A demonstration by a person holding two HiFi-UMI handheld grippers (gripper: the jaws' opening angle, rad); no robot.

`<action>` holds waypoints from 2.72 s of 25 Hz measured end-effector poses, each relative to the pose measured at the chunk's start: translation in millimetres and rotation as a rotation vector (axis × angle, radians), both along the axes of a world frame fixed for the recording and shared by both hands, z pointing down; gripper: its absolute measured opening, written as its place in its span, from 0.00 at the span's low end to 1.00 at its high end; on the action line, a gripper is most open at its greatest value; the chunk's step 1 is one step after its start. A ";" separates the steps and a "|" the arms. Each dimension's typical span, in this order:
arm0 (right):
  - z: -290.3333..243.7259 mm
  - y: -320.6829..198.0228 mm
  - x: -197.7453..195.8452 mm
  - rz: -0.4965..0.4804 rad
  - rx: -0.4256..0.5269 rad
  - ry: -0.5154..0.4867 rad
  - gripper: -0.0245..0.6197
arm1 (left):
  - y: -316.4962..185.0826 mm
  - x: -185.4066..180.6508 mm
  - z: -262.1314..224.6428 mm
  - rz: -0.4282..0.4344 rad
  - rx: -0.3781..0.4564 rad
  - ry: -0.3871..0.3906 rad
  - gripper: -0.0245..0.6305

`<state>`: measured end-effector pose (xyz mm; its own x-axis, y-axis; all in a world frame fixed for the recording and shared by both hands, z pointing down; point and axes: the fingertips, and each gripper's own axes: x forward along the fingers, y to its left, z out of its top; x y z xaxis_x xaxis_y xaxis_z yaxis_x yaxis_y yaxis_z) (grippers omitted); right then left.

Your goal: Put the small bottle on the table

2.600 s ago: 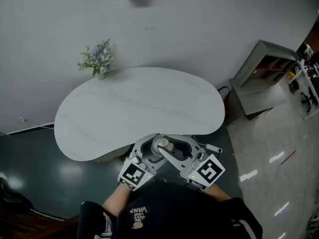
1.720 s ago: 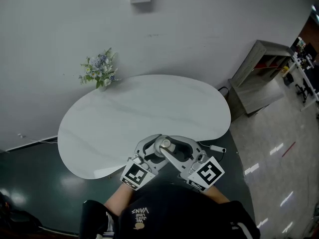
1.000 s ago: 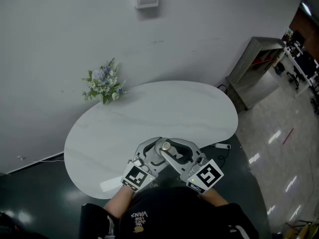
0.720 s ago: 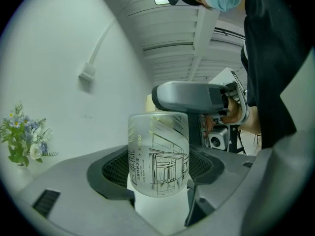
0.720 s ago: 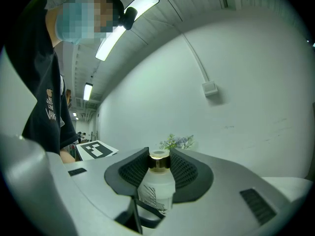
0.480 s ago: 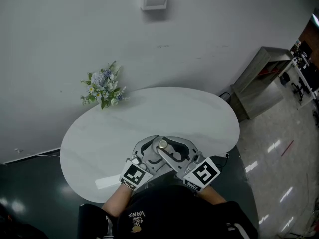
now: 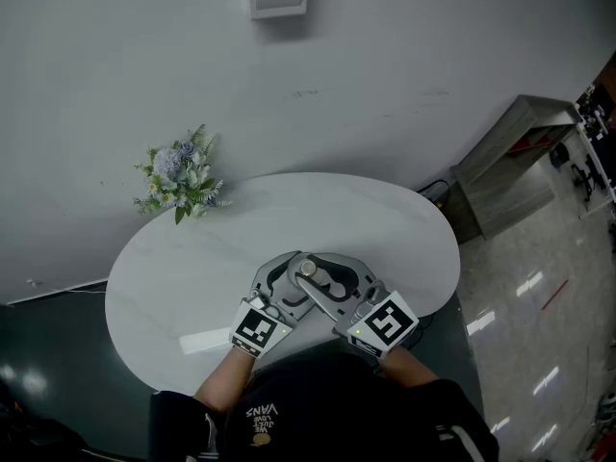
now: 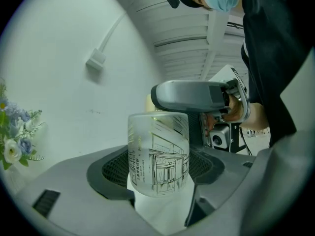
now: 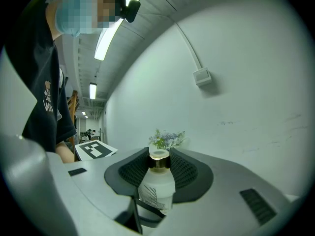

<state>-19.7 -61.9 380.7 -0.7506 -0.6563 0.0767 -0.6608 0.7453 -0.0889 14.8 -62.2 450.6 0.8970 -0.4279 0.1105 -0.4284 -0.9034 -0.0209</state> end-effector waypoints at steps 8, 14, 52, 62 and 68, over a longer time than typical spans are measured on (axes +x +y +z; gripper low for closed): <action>18.6 -56.4 22.9 -0.053 -0.015 0.009 0.27 | -57.7 22.7 19.4 -0.055 -0.009 -0.014 0.57; 43.6 -99.4 33.9 -0.092 -0.028 0.023 0.27 | -101.9 33.0 45.8 -0.093 -0.016 -0.052 0.57; 183.9 -279.3 46.2 -0.173 -0.046 0.131 0.27 | -285.1 46.9 195.4 -0.161 -0.132 -0.261 0.57; 197.4 -286.0 40.0 -0.188 -0.047 0.160 0.27 | -292.9 41.8 210.8 -0.205 -0.216 -0.328 0.57; 200.7 -285.2 40.5 -0.190 -0.049 0.160 0.27 | -291.5 41.8 213.9 -0.198 -0.225 -0.352 0.57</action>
<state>20.7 -347.1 581.4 -0.8359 -0.4969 0.2333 -0.5176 0.8550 -0.0335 56.6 -353.7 664.6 0.6916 -0.5177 0.5036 -0.5953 -0.8034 -0.0084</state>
